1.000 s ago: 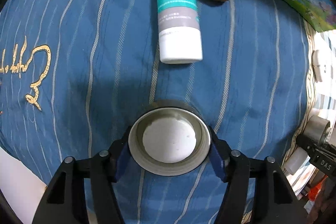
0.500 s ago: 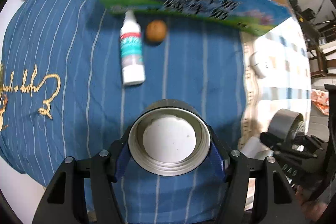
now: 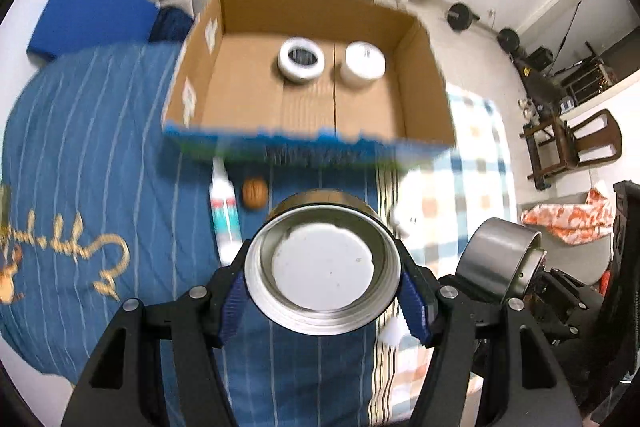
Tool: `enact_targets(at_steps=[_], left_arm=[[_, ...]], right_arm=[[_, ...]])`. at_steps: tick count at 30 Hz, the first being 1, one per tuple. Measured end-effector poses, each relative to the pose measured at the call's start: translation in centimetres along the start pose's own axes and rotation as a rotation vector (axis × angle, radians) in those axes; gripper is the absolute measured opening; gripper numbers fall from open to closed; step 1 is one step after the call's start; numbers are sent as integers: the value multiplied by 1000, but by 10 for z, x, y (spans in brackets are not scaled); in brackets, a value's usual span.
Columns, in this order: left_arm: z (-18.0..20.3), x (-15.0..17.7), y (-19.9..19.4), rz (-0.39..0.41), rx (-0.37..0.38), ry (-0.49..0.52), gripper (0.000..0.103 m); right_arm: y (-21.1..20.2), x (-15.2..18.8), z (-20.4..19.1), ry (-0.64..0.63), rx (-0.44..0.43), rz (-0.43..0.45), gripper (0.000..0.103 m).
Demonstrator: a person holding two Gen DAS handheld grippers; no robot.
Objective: Organize rigid objects
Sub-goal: 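Carry both tins into the box and release them beside the jars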
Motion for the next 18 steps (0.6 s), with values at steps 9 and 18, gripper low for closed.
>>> enact_targets(at_steps=[9, 18], left_arm=[[-33, -111, 22, -7, -52, -21, 62], [-65, -207, 132, -178, -240, -47, 62]], right_arm=[[2, -119, -12, -18, 2, 27, 72], [102, -218, 11, 52, 105, -115, 72]])
Point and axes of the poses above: each gripper's, at about its wrist camera, not at the fingertips, and y roughly the way its jaws point, z to its right, x to its underside, the point moved 2 cm from there along y, roughly the way its jaws point, and after that the axes turned 6 degrees about -z, right-handed, at the moved point
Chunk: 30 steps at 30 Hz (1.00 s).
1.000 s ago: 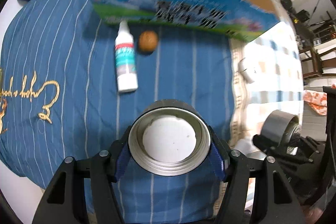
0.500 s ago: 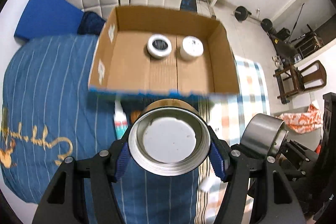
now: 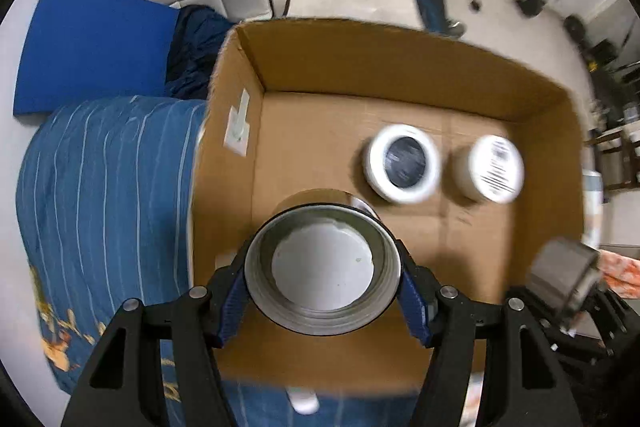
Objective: Organize rigid objects
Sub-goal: 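Carry both tins into the box and release them beside the jars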
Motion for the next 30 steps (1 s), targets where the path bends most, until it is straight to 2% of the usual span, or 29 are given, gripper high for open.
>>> enact_targets(at_steps=[5, 11, 15, 19, 26, 30], left_arm=[[6, -38, 50, -79, -137, 27, 62], [11, -56, 87, -150, -195, 41, 62], [15, -58, 97, -176, -153, 34, 62], [16, -60, 99, -166, -136, 38, 62], [3, -66, 106, -195, -18, -3, 63], [-7, -67, 109, -220, 11, -33, 63]], right_arm=[[49, -27, 5, 16, 62, -77, 72], [80, -44, -4, -27, 124, -125, 72], [94, -49, -5, -23, 125, -157, 72], [106, -53, -1, -22, 128, -179, 72], [116, -55, -1, -32, 133, -205, 73], [117, -57, -1, -29, 126, -230, 73]])
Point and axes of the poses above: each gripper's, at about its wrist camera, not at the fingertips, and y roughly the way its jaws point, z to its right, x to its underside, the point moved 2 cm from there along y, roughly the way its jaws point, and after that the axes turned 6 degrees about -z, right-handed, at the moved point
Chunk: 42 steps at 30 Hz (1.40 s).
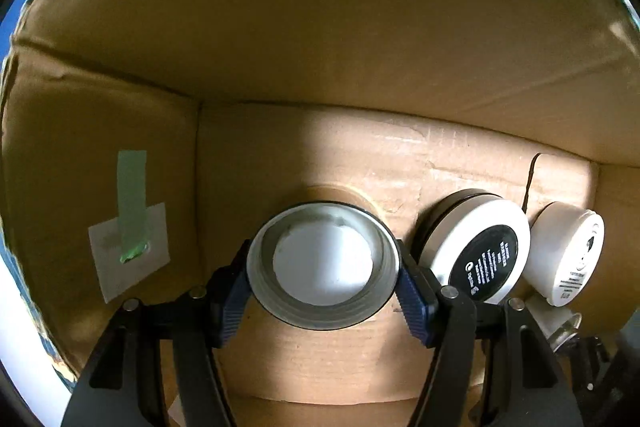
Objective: Organize rigid objects
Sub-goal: 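Carry both tins into the box and release them beside the jars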
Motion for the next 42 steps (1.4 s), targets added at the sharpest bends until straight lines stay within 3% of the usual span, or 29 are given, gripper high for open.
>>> enact_targets(at_steps=[8, 10, 13, 16, 18, 20, 22, 42], left_arm=[[-15, 30, -22, 28, 17, 12, 65], [-18, 41, -29, 44, 28, 15, 73], [-16, 60, -40, 76, 45, 18, 76], [-23, 83, -52, 105, 65, 23, 85], [-21, 97, -62, 118, 77, 22, 85], [-24, 102, -67, 129, 96, 26, 93], [-25, 121, -74, 160, 93, 23, 97], [-26, 252, -160, 489, 94, 26, 97]], right_arm=[[-11, 2, 1, 7, -52, -17, 78], [-23, 6, -1, 6, -60, -4, 82], [-42, 13, -5, -4, -62, 29, 89], [-59, 23, -8, -12, -59, 63, 89], [-69, 32, -9, -16, -62, 88, 93], [-79, 44, -12, -26, -69, 119, 102], [-87, 58, -13, -29, -81, 146, 103], [-161, 180, 0, -10, -59, 444, 103]])
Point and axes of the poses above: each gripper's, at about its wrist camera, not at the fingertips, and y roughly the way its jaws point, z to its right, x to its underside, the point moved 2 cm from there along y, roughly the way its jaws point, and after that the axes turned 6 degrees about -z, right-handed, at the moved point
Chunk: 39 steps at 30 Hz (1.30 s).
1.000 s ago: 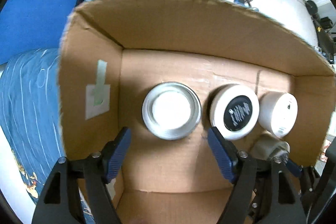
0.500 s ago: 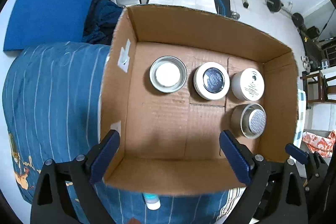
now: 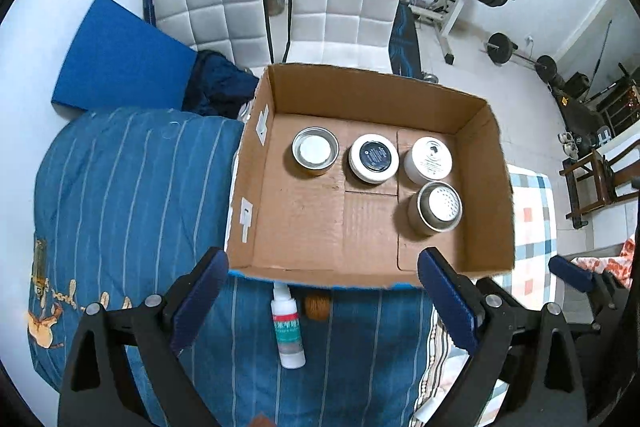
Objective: Organize rigid objects
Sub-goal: 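Lower both tools toward the spray bottle and earbud case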
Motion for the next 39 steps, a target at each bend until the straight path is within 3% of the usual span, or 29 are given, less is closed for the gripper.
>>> enact_targets(at_steps=[10, 17, 22, 27, 31, 33, 35, 37, 38, 39], left_arm=[[7, 27, -38, 91, -5, 15, 97], [0, 40, -36, 88, -10, -3, 97], [-18, 54, 0, 13, -45, -58, 97], [-36, 70, 63, -113, -83, -87, 97], [-44, 81, 114, -220, -72, -100, 97], [-46, 85, 136, -256, -78, -96, 91], [-47, 90, 163, -308, -100, -83, 76], [-47, 96, 186, -357, -97, -78, 67], [-48, 99, 196, -380, -100, -77, 56], [-49, 102, 203, -397, -96, -76, 53]], right_arm=[[-44, 30, 4, 4, -10, 110, 103], [-49, 44, 20, 27, -46, 107, 103], [-12, 53, 52, 95, -28, 28, 103], [52, 65, 80, 160, -38, -106, 103], [108, 77, 92, 201, -65, -215, 103], [128, 82, 93, 203, -65, -248, 103], [148, 87, 93, 202, -57, -280, 103], [163, 89, 93, 200, -59, -306, 101], [169, 90, 91, 195, -58, -315, 98], [176, 91, 89, 180, -52, -327, 96]])
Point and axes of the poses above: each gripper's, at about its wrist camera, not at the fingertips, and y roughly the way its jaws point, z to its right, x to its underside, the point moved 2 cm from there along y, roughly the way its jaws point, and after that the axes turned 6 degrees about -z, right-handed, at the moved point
